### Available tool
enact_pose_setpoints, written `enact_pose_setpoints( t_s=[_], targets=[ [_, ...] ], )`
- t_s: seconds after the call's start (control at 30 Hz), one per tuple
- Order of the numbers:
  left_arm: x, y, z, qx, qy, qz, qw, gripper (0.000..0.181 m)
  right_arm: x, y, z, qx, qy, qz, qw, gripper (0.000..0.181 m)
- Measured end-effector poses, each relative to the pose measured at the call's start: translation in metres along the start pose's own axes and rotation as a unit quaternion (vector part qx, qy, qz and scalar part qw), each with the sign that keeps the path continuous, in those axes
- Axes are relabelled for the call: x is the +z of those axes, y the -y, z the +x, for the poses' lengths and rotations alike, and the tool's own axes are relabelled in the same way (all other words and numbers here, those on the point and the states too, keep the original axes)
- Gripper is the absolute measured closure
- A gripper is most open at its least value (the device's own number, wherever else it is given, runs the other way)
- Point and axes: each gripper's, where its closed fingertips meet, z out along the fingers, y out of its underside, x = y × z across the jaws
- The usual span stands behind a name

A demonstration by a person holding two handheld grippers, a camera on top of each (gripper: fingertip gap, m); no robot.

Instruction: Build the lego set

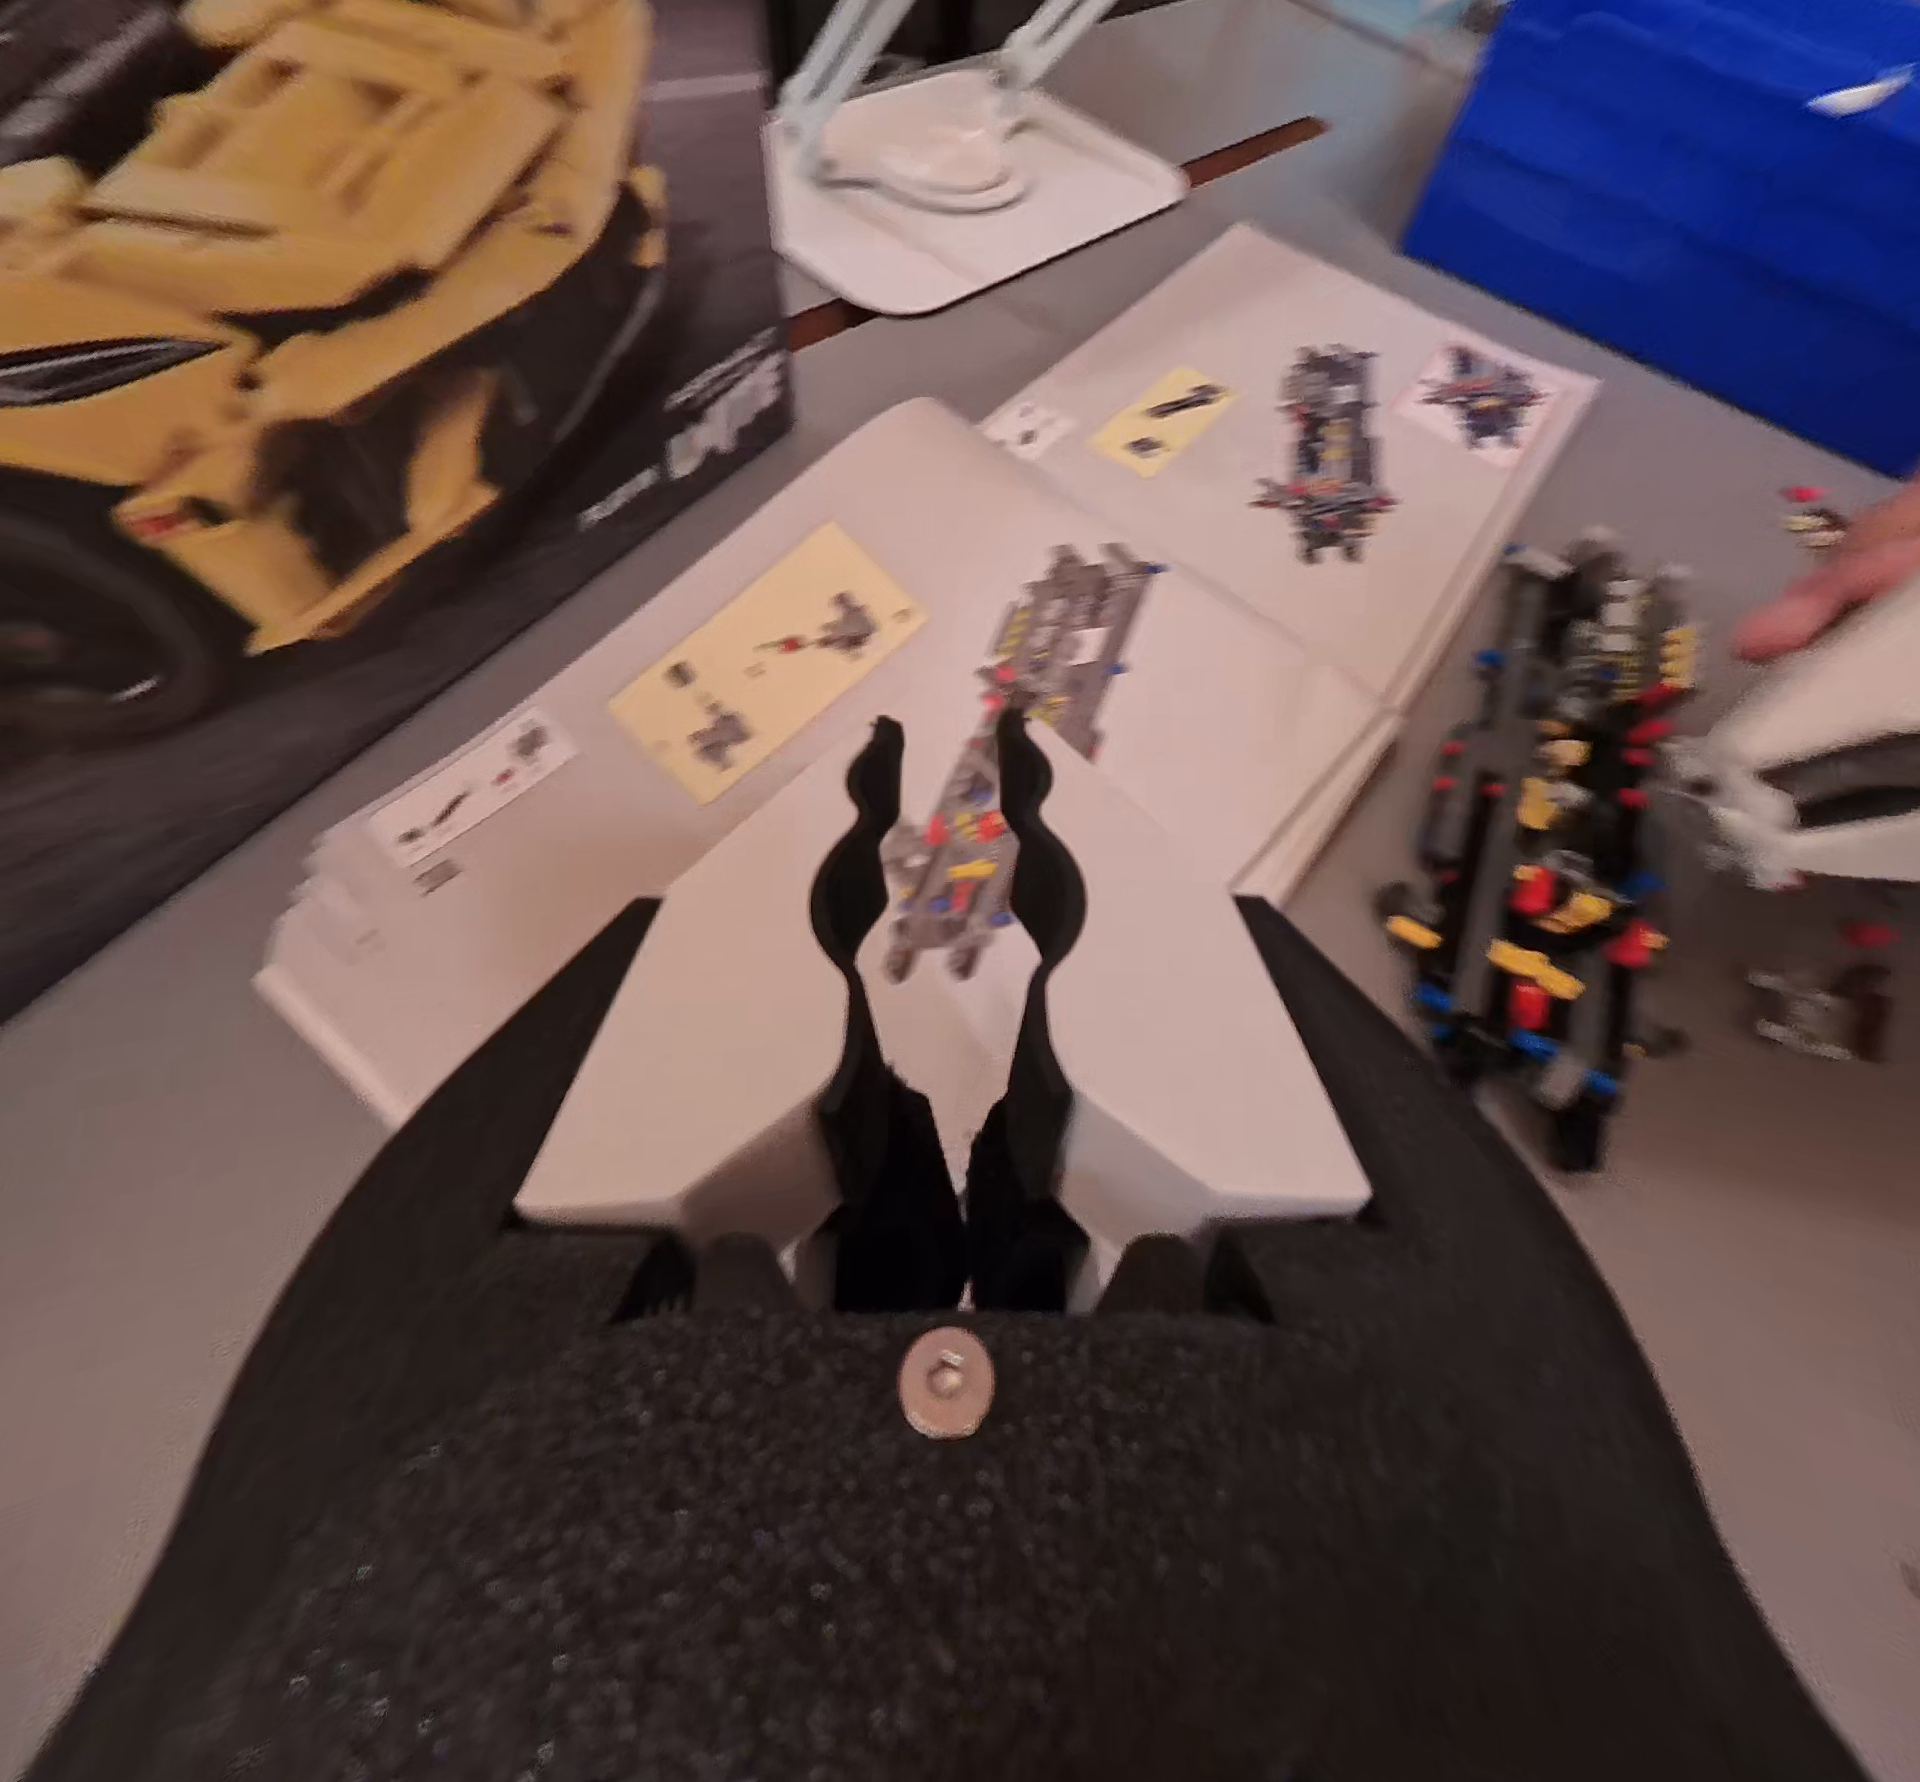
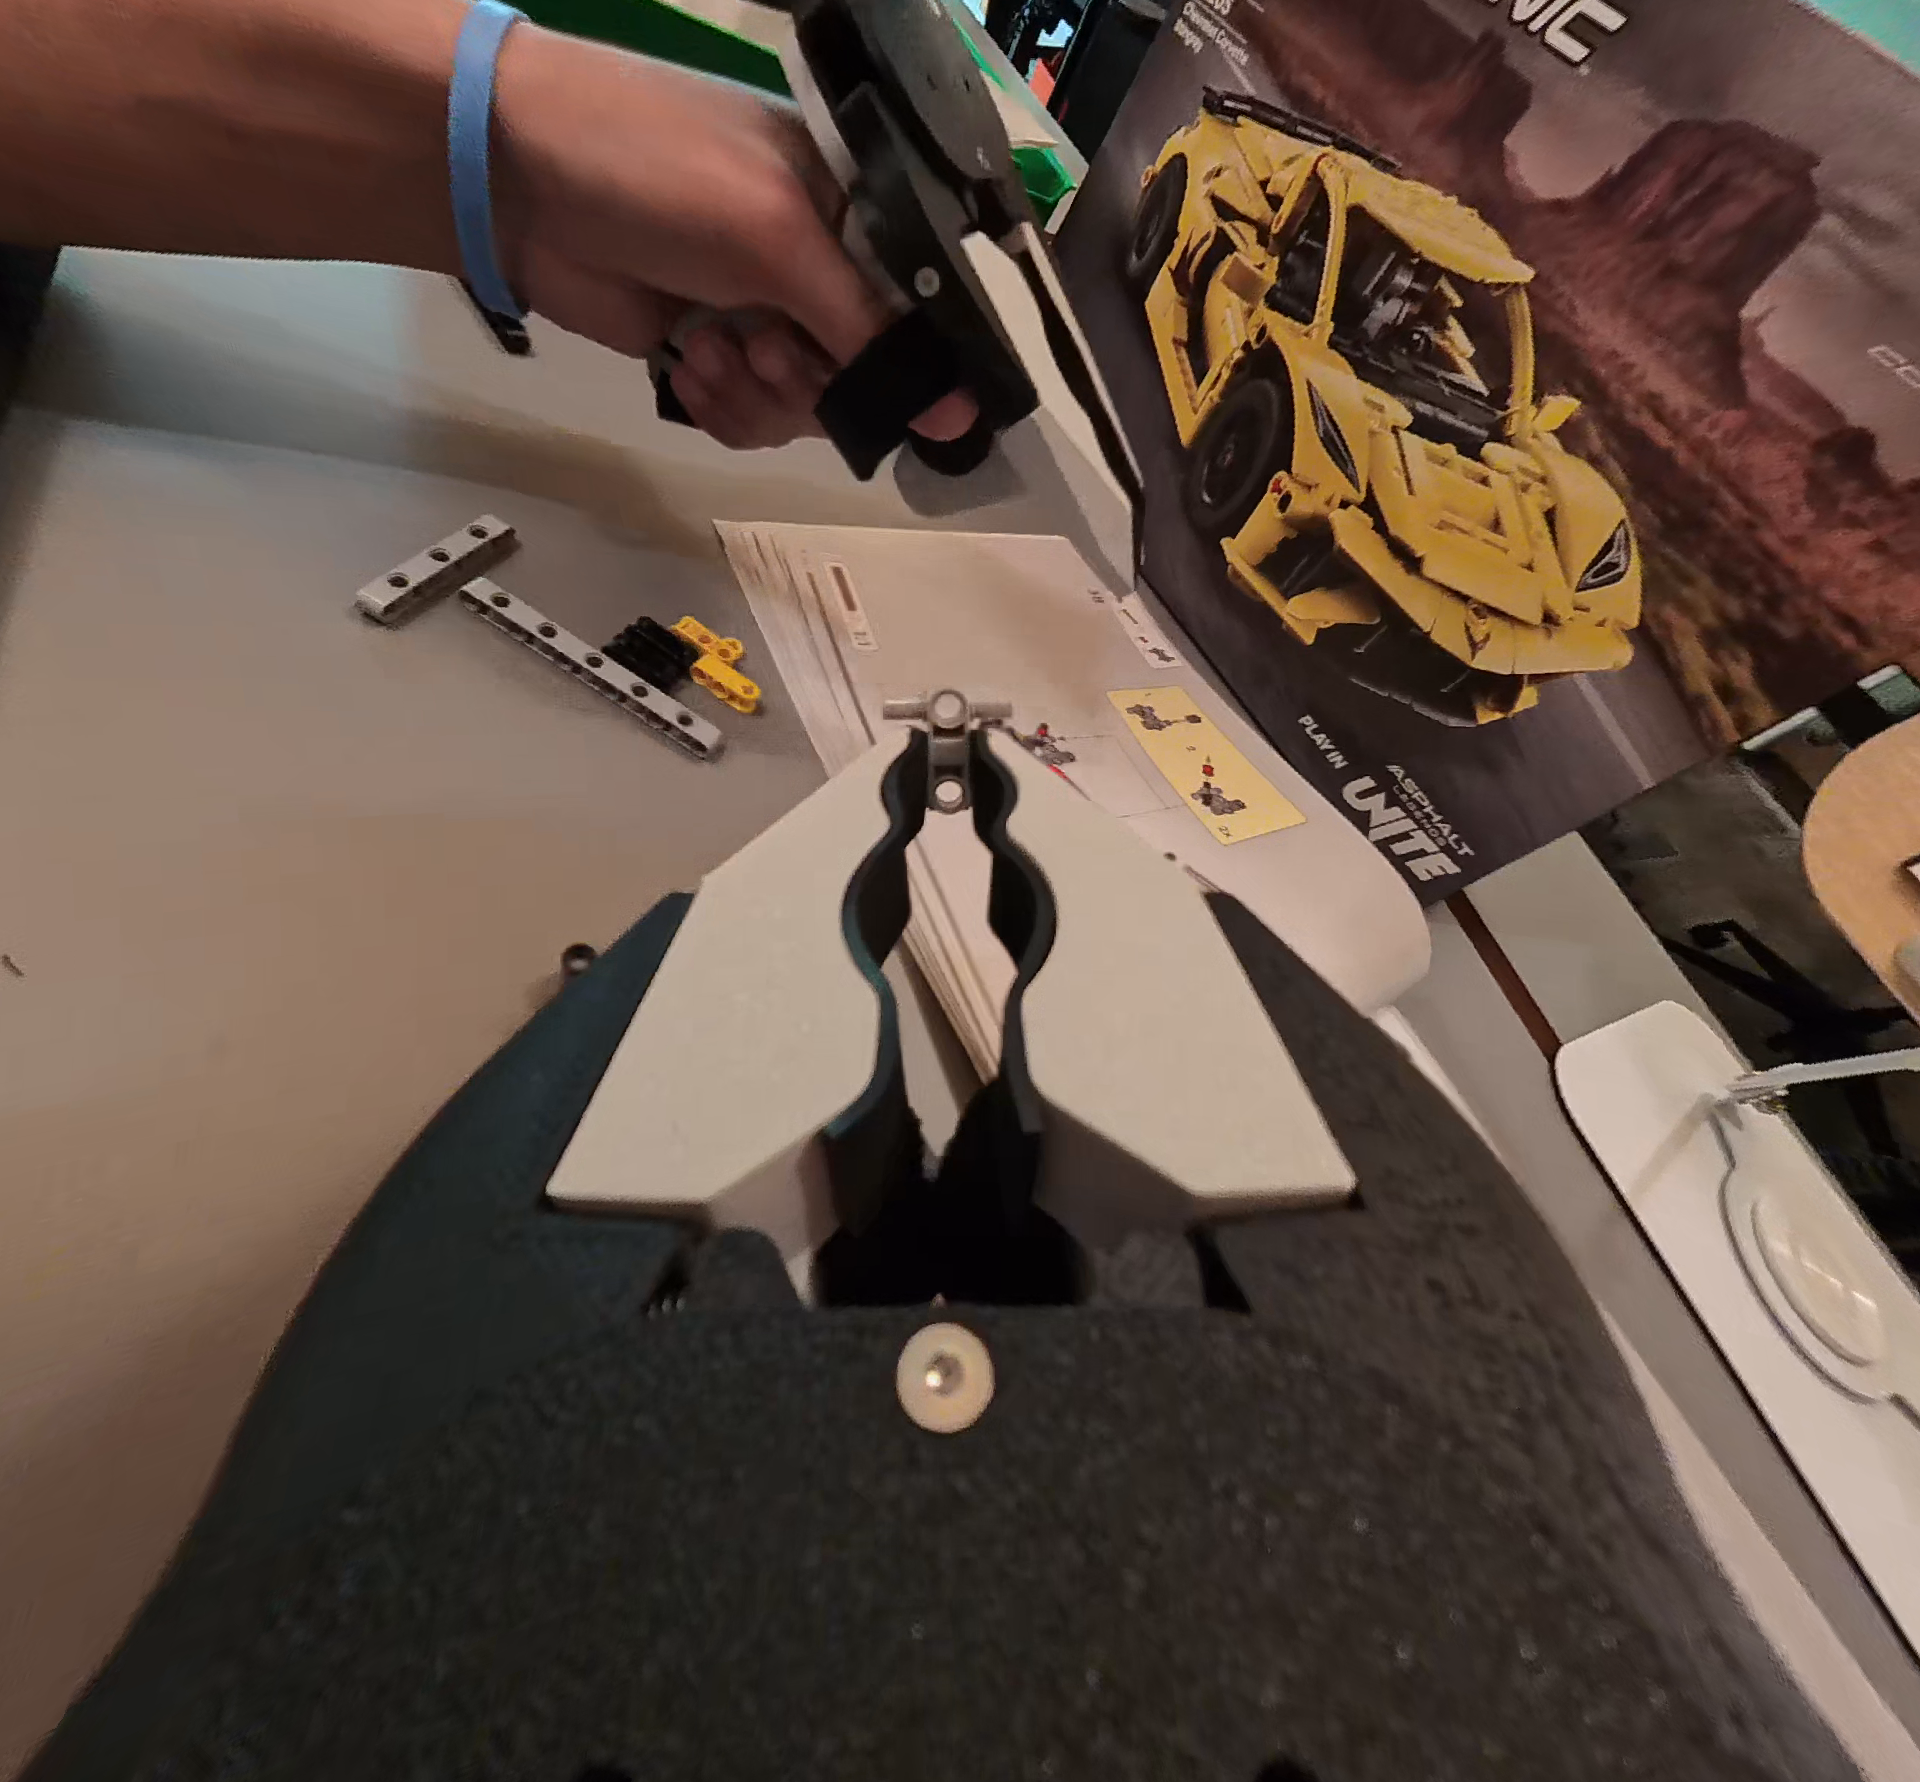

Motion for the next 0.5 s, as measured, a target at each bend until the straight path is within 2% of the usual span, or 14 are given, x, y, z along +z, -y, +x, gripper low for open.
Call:
enact_pose_setpoints(
  t_s=[0.13, 0.3, 0.37, 0.43, 0.5],
  targets=[
    [0.003, 0.007, 0.040, 0.016, -0.082, 0.018, 0.996, 0.163, -0.006, 0.003, 0.006, -0.022, -0.020, 0.007, 1.000, 0.175],
    [-0.003, 0.016, 0.069, -0.011, -0.173, 0.043, 0.984, 0.162, -0.024, 0.033, 0.010, 0.009, -0.013, 0.133, 0.991, 0.175],
    [-0.009, 0.018, 0.075, -0.030, -0.205, 0.048, 0.977, 0.161, -0.026, 0.033, 0.014, 0.038, -0.009, 0.137, 0.990, 0.175],
    [-0.018, 0.016, 0.092, -0.054, -0.274, 0.034, 0.960, 0.158, -0.027, 0.029, 0.019, 0.037, -0.020, 0.132, 0.990, 0.176],
    [-0.031, 0.013, 0.113, -0.078, -0.354, 0.013, 0.932, 0.157, -0.027, 0.028, 0.020, 0.023, -0.030, 0.130, 0.991, 0.175]
  ],
)
